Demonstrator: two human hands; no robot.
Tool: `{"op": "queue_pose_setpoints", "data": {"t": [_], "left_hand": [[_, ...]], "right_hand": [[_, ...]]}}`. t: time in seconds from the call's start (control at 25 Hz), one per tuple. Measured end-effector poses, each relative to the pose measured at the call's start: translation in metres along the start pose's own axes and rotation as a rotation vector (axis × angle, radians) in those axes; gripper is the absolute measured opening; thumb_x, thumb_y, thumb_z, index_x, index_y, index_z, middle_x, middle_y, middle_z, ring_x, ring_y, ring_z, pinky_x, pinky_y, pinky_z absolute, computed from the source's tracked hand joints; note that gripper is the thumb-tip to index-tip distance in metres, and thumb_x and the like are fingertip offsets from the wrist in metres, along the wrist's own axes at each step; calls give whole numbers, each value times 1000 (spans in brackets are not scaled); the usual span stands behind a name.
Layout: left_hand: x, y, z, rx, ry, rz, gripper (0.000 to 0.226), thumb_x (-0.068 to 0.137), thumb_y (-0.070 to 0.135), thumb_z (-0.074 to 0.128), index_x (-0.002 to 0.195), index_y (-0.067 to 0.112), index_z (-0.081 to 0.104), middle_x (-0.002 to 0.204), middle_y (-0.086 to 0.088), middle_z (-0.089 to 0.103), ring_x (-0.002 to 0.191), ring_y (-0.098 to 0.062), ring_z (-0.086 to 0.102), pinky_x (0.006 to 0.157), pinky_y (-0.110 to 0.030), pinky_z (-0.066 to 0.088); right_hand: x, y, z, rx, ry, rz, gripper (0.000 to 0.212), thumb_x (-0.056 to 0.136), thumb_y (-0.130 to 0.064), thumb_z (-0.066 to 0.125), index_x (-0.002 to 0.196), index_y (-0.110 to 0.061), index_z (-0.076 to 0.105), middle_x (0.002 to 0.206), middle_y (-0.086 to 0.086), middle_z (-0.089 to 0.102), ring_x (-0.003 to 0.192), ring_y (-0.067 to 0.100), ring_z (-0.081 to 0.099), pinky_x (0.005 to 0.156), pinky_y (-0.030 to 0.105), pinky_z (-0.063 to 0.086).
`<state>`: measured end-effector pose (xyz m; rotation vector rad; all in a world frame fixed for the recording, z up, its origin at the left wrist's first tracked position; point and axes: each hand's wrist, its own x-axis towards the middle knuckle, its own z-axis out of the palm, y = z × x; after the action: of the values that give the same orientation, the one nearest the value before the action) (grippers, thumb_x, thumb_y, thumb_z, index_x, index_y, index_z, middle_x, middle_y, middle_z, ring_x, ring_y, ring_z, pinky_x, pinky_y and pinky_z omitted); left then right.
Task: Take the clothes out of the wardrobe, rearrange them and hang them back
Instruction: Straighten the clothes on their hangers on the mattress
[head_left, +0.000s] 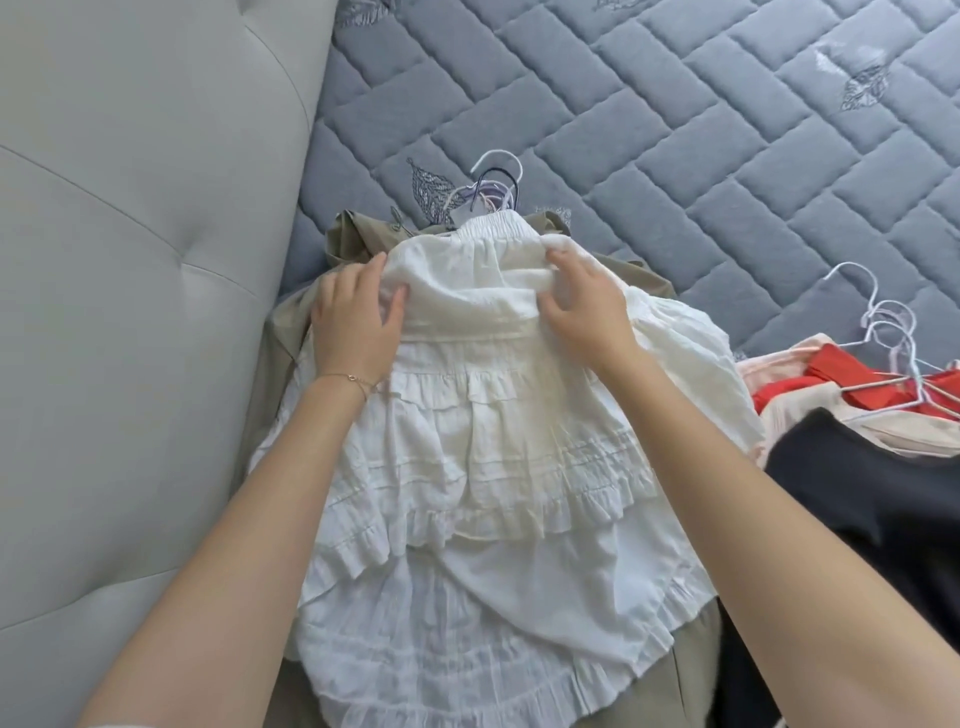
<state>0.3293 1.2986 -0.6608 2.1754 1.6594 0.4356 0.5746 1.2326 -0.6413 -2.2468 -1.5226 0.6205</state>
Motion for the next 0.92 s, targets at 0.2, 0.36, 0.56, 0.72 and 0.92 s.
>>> {"op": "queue_pose_setpoints", "data": {"t": [0.2,0.36,0.56,0.72,0.92], "left_hand": [[-11,5,-5,49,-51,-3,34,100,38,43,91,7,56,92,-15,57,91,-33,52,80,-42,39],[-29,15,-33,-66,-87,19,29,98,30,50,75,15,43,83,-17,57,85,-35,52,70,-40,36],[-80,42,-115,-115,-149,83,31,95,28,57,80,2,57,82,-18,56,84,-35,53,68,-42,38],[-139,71,-205,-123,-182,78,28,95,33,57,91,6,66,87,-14,58,89,-32,53,68,-40,41],[-206,104,-314,-114,-95,126,31,92,37,60,80,9,62,83,-8,60,83,-28,54,63,-37,40]], "right_hand": [[-11,5,-4,-140,-7,25,34,92,-32,51,123,-20,59,111,8,61,109,31,53,91,43,43],[-38,2,-30,-50,-77,64,20,92,-29,56,102,-15,66,100,7,67,96,29,59,73,36,45],[-129,-33,-91,64,-74,84,19,92,-31,61,101,-16,66,103,6,69,99,27,60,78,37,47],[-218,-87,-153,181,8,134,14,92,-28,60,91,-15,64,94,1,68,94,24,60,79,40,48],[-319,-156,-224,280,148,179,13,89,-25,64,88,-13,66,86,-3,66,89,18,59,75,35,44]]}}
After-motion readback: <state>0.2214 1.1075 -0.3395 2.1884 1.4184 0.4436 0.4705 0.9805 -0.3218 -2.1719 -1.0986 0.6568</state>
